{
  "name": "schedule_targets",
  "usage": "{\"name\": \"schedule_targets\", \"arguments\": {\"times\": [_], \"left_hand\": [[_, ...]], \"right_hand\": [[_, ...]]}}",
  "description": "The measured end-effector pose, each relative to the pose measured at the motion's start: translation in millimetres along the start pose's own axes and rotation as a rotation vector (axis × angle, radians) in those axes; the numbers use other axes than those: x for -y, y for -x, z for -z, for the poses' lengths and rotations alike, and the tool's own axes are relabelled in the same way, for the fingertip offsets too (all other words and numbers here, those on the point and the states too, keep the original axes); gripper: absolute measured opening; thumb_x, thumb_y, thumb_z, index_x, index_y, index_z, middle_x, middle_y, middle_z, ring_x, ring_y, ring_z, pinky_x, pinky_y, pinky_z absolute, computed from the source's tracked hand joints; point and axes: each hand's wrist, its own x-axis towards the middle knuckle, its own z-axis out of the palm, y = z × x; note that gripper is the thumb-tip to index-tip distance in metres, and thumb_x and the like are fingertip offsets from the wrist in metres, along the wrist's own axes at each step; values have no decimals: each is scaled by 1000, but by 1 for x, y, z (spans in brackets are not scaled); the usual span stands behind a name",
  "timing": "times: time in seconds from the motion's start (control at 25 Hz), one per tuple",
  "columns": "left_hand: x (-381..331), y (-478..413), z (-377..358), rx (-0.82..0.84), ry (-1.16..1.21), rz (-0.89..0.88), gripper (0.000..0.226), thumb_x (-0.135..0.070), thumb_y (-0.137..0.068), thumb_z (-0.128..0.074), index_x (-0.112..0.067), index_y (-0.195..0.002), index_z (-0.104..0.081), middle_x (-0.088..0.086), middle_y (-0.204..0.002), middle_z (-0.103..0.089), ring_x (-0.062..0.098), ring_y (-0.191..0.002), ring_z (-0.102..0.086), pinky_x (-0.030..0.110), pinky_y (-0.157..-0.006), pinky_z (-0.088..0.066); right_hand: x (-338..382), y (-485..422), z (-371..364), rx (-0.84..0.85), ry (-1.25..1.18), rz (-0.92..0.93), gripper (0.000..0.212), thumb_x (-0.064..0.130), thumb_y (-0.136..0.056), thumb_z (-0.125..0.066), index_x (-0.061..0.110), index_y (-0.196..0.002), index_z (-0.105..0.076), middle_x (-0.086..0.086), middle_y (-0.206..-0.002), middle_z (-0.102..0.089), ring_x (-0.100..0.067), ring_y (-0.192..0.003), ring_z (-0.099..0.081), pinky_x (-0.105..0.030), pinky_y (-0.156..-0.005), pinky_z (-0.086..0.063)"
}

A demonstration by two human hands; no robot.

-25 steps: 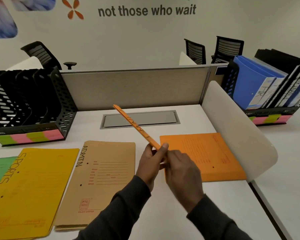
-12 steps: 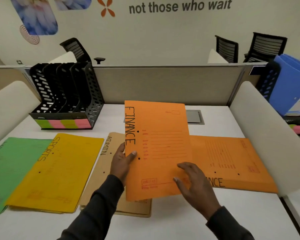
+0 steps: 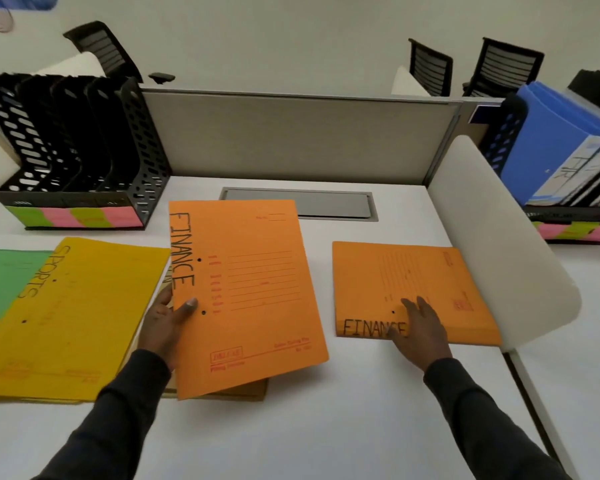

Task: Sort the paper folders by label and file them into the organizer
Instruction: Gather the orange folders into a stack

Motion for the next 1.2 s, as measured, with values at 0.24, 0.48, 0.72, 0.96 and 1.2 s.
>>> {"name": "schedule_targets", "arguments": {"times": [0.24, 0.48, 0.72, 0.96, 1.2], "left_hand": [[11, 0, -2, 19, -5, 54, 42, -9, -94, -60, -31, -130, -58, 9, -119, -72, 39, -103, -69, 52, -71, -60], [18, 2, -19, 42, -15, 103, 38, -11, -94, -60, -37, -121, -63, 5, -111, -75, 31, -91, -74, 45, -62, -60], [30, 4, -30, 83, -14, 172, 41, -9, -95, -59, -32, -129, -59, 10, -116, -73, 39, -99, -71, 56, -73, -59], [56, 13, -62, 117, 21, 319, 37, -5, -93, -61, -24, -124, -61, 13, -110, -74, 42, -98, -70, 59, -75, -58], [90, 20, -128, 5, -78, 404, 18, -11, -95, -62, -23, -108, -61, 16, -110, -72, 41, -100, -68, 61, -87, -55]], "right_hand": [[-47, -9, 6, 136, 242, -153, 90, 77, -88, -34, 23, -156, -10, -16, -165, -7, -42, -149, -11, -62, -118, -16], [18, 25, -15, 187, 310, -215, 96, 78, -89, -29, 8, -154, -14, -28, -153, -27, -45, -134, -35, -49, -110, -34], [31, 21, -3, 54, 223, 50, 68, 70, -87, -48, 23, -136, -50, -9, -136, -53, -29, -121, -52, -42, -98, -46], [-53, -2, 23, 184, 201, -212, 95, 76, -85, -47, 22, -157, -15, -12, -165, -11, -36, -148, -19, -55, -117, -28], [-44, 34, 13, 147, 162, -196, 80, 72, -93, -29, 16, -151, -33, -17, -148, -40, -36, -129, -43, -47, -104, -44]]}}
